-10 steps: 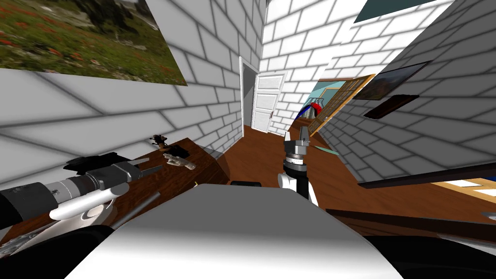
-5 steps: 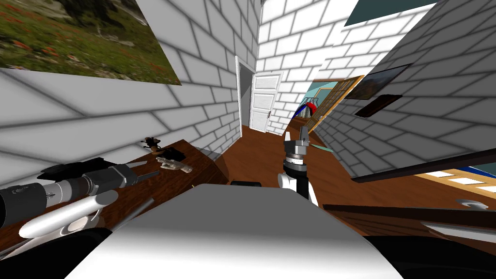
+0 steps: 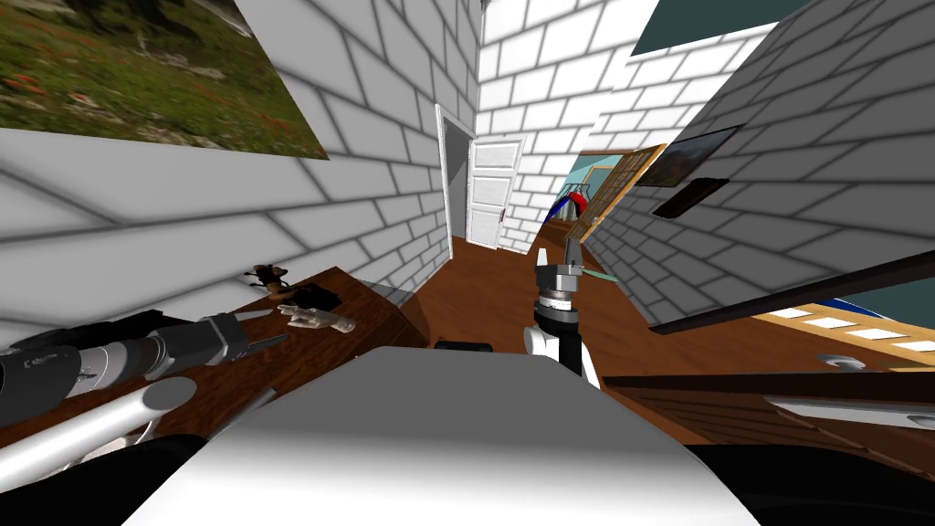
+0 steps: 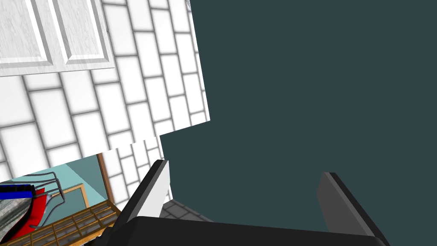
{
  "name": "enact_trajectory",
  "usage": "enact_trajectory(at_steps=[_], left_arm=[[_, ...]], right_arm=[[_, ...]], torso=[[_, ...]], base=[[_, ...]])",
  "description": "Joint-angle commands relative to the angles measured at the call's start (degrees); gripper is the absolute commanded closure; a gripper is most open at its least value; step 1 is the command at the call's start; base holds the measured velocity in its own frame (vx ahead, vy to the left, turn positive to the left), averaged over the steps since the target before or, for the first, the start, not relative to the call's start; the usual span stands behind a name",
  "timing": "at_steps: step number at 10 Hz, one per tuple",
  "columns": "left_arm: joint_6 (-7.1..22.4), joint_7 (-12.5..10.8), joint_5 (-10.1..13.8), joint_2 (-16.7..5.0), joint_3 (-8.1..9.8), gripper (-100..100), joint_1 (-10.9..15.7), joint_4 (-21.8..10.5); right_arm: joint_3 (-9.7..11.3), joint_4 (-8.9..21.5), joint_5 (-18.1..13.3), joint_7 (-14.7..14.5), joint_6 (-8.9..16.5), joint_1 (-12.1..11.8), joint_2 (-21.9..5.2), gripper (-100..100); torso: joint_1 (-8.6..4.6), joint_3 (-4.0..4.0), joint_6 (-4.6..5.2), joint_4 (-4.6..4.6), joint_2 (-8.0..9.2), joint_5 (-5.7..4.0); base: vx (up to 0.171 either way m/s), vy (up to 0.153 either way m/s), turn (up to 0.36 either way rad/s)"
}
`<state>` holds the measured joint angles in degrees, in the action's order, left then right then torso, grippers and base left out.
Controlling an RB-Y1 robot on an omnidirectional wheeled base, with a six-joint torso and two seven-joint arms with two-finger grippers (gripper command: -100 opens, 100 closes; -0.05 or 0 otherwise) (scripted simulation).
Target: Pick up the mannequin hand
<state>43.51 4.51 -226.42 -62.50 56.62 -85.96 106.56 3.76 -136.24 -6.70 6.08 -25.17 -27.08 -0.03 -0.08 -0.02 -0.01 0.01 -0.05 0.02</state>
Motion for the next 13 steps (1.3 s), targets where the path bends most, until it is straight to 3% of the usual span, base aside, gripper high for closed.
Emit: enact_trajectory(at_steps=[1, 7, 8, 9, 10, 13], left_arm=[[0.45, 0.22, -2.86, -0.22, 0.69, -100, -0.80, -0.01], [1.72, 0.82, -11.85, -2.05, 3.29, -100, -4.24, 0.22], [1.54, 0.69, -10.99, -1.96, 3.00, -100, -3.87, 0.10], [1.58, 0.74, -11.14, -2.00, 3.03, 0, -3.91, 0.10], [3.92, 1.18, -8.26, -0.55, 0.16, -100, -1.04, -2.76], [3.92, 1.18, -3.11, -0.55, -3.97, -100, 4.19, -8.10]], right_arm=[[0.00, 0.00, 0.00, 0.00, 0.00, 0.00, 0.00, 0], [0.00, 0.00, 0.00, 0.00, 0.00, 0.00, 0.00, 0], [0.00, 0.00, 0.00, 0.00, 0.00, 0.00, 0.00, 0], [0.00, 0.00, 0.00, 0.00, 0.00, -0.01, 0.00, 0], [0.00, 0.00, 0.00, 0.00, 0.00, 0.00, 0.00, 0], [0.00, 0.00, 0.00, 0.00, 0.00, 0.01, 0.00, 0]], torso=[[0.00, 0.00, 0.00, 0.00, 0.00, 0.00], [-0.06, 0.02, -0.02, 0.01, 0.03, -0.01], [-0.10, 0.01, -0.02, 0.01, 0.01, -0.02], [-0.06, 0.02, -0.05, 0.01, 0.04, -0.01], [-0.02, 0.04, -0.05, 0.02, 0.07, 0.00], [-0.02, 0.24, -0.05, 0.11, 0.39, 0.01]], base=[[0.015, -0.005, -0.061], [0.013, -0.018, -0.073], [0.009, -0.014, -0.016], [0.000, 0.000, 0.000], [-0.081, -0.005, 0.252], [-0.061, -0.012, 0.026]])
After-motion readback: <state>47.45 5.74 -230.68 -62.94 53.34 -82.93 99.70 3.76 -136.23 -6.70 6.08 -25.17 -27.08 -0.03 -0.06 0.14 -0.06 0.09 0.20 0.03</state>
